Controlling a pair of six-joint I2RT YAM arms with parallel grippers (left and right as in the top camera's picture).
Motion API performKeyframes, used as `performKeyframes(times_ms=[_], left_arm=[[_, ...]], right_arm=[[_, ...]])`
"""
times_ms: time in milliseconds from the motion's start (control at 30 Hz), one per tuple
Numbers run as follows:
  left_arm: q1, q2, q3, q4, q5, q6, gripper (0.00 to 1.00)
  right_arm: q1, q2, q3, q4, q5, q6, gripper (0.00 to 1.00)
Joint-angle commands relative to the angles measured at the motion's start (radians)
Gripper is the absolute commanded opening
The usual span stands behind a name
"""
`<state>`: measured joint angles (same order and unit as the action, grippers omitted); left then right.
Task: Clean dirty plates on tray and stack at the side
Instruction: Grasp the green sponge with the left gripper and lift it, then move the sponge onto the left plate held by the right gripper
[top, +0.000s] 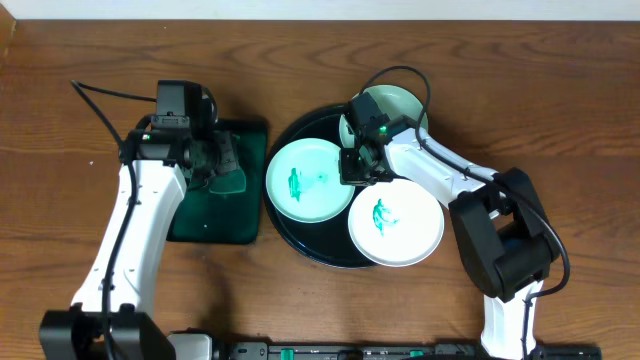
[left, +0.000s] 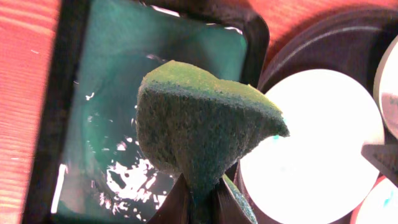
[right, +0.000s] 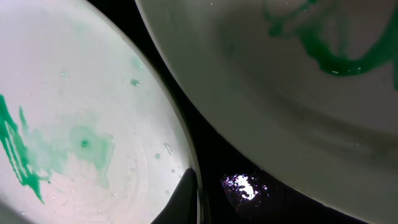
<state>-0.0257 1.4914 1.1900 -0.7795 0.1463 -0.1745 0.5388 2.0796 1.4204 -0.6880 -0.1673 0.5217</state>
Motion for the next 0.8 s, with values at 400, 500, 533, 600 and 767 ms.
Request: performKeyframes(times_ms=[400, 500, 533, 600, 767], left_arm=[[-0.098, -0.042, 0.013, 0.318, -0.351, 0.093, 0.07], [-0.098, -0.042, 0.013, 0.316, -0.380, 0.094, 0.07], [-0.098, -0.042, 0.013, 0.314, -0.382, 0.097, 0.07], [-0.098, -0.042, 0.013, 0.313, -0.392, 0.096, 0.07], [-0.098, -0.042, 0.013, 0.305, -0.395, 0.095, 0.07]], right_arm=[[0.009, 0.050, -0.018, -0.023, 0.010, -0.048, 0.01], [0.009, 0.050, -0.018, -0.023, 0.010, -0.048, 0.01], [0.009, 0.050, -0.018, -0.023, 0.010, -0.048, 0.01], [0.009, 0.050, -0.018, -0.023, 0.010, -0.048, 0.01], [0.009, 0.050, -0.018, -0.023, 0.010, -0.048, 0.01]])
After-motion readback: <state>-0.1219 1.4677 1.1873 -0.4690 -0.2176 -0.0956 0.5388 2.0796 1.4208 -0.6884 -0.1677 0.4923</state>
